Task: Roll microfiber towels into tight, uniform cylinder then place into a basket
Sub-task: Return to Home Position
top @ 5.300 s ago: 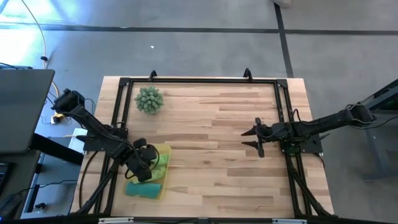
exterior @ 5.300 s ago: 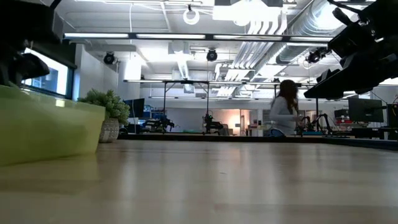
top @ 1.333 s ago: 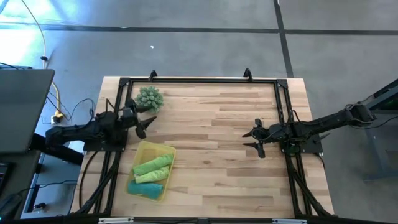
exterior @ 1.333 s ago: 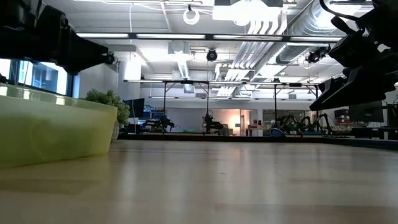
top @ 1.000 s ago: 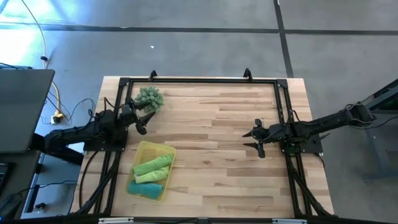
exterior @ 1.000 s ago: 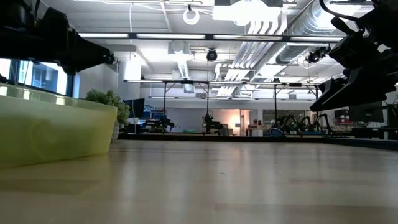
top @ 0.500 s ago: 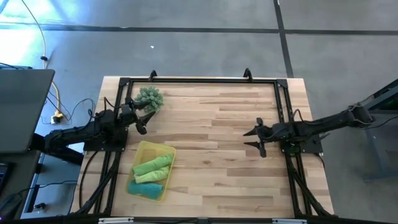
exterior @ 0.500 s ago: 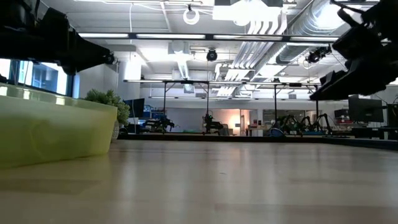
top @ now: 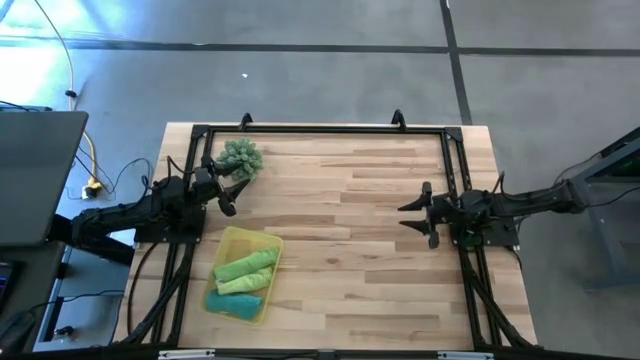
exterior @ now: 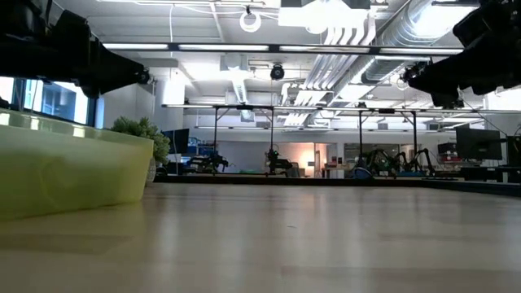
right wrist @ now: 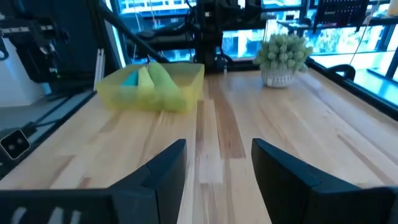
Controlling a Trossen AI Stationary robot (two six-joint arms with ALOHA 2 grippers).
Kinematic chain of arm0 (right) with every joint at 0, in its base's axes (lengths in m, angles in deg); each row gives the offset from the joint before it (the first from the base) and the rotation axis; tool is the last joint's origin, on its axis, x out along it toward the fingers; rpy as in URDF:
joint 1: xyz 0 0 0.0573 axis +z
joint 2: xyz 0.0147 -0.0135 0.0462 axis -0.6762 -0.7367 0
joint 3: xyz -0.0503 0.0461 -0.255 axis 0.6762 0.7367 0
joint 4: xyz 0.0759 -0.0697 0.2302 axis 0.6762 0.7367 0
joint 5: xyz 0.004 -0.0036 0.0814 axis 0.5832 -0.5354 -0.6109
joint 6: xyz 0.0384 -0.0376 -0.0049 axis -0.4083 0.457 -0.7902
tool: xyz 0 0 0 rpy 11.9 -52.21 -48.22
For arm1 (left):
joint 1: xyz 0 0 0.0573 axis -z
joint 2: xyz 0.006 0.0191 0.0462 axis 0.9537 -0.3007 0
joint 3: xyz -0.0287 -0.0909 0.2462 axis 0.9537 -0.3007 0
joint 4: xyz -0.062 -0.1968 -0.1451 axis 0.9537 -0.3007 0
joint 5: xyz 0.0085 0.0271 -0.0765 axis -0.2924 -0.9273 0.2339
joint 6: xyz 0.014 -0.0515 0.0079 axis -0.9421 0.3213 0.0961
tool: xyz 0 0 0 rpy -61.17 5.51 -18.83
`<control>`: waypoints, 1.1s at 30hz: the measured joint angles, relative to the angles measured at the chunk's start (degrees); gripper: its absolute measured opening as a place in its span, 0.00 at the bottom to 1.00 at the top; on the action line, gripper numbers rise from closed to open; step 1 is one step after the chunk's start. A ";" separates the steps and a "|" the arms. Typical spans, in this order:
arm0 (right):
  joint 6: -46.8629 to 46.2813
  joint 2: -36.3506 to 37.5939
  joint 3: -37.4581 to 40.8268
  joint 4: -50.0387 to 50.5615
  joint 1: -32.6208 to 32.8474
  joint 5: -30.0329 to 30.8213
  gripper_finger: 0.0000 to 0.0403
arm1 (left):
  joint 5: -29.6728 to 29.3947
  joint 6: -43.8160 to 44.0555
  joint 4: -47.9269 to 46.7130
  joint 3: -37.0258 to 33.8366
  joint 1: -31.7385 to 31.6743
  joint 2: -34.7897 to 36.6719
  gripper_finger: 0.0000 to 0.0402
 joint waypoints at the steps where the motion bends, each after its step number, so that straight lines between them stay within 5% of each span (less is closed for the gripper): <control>1: 0.00 0.60 0.22 -0.09 0.00 0.00 0.43 | 0.00 0.02 0.00 0.00 0.00 0.00 0.63; 14: 0.01 5.97 3.78 -3.37 -3.25 -2.05 0.43 | 0.00 0.02 0.00 0.02 0.02 0.00 0.63; 33: 0.01 5.97 3.81 -2.89 -30.95 -2.14 0.43 | -0.01 0.02 0.00 0.02 0.02 0.00 0.63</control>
